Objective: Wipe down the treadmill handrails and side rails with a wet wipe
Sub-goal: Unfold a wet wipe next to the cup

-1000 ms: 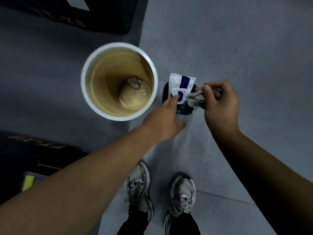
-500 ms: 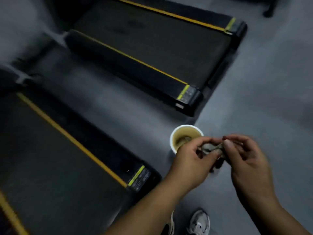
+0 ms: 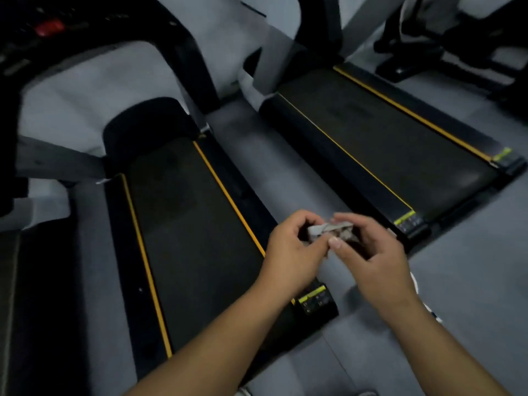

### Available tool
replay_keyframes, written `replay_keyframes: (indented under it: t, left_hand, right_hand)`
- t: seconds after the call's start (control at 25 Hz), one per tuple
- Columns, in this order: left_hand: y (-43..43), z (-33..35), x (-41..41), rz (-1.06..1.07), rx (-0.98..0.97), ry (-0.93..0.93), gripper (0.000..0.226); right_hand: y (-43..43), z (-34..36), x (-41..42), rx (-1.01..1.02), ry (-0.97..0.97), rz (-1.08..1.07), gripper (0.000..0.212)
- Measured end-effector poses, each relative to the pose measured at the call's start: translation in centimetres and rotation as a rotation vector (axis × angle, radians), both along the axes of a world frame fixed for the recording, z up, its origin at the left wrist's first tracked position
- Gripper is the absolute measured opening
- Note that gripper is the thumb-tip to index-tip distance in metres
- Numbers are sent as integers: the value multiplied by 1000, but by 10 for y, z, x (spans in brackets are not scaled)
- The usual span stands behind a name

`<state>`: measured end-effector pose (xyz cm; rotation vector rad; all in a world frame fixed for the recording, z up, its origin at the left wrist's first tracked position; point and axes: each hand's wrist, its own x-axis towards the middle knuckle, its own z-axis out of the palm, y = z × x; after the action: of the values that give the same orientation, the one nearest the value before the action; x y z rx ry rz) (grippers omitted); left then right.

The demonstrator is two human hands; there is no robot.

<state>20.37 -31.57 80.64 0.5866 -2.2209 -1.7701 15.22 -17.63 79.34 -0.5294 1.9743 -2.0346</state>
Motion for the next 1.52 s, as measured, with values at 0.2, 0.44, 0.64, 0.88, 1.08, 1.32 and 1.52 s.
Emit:
replay_keyframes:
  t: [0.2, 0.44, 0.64, 0.88, 1.08, 1.32, 1.52]
  left_hand:
    - [-141, 34, 107, 82, 137, -19, 8]
    - [-263, 61, 150, 145, 159, 8, 15]
    - [-326, 64, 110, 265, 168, 19, 14]
    - [-426, 86, -6, 249, 233, -21, 5]
    - [-491, 158, -90, 183, 206, -127, 5]
    - [-555, 246, -139, 50, 152, -174, 19]
    - [-634, 265, -172, -145, -98, -231, 25]
  right_hand:
    - [-133, 33, 92, 164, 236, 147, 47]
    - [-270, 46, 113, 122, 202, 71, 39]
    - [-344, 44, 87, 93, 230, 86, 27]
    - [-438, 52, -29, 200, 413, 95, 41]
    - [-498, 115, -117, 314, 479, 68, 35]
    - [-561, 197, -172, 280, 371, 47, 35]
    - [-622, 228, -200, 326, 303, 0, 27]
